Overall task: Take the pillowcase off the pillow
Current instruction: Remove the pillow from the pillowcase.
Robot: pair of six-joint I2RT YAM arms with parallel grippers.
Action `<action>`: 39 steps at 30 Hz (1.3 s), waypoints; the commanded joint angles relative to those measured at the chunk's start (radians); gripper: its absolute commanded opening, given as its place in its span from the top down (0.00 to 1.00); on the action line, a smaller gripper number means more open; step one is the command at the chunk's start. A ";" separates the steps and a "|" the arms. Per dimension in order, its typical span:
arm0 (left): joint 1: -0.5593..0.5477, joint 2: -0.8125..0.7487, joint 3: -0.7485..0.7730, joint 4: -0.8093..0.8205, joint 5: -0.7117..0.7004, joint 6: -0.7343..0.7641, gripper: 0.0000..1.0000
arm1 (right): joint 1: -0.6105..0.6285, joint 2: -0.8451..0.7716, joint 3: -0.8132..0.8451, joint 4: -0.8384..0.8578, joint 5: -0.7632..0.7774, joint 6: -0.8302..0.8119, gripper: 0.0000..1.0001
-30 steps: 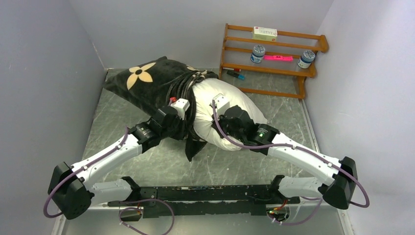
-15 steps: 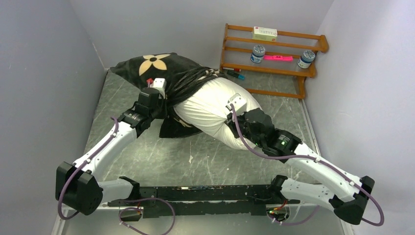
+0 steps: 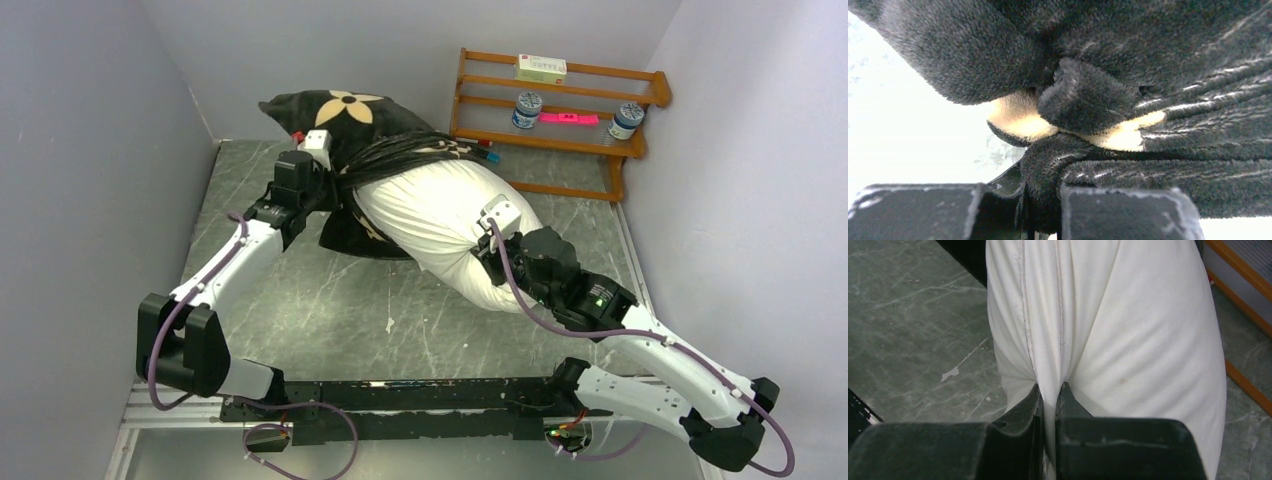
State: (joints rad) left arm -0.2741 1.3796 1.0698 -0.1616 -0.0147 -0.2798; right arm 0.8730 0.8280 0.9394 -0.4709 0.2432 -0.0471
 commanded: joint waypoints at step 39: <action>0.019 -0.195 -0.162 -0.073 -0.375 0.032 0.38 | -0.221 0.441 0.447 -0.246 -0.560 0.160 0.16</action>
State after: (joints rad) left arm -0.2565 1.2331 0.8833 -0.2581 -0.4309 -0.2260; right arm 0.7635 1.2686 1.3499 -0.7128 -0.3382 0.0704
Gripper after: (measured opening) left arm 0.578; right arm 0.805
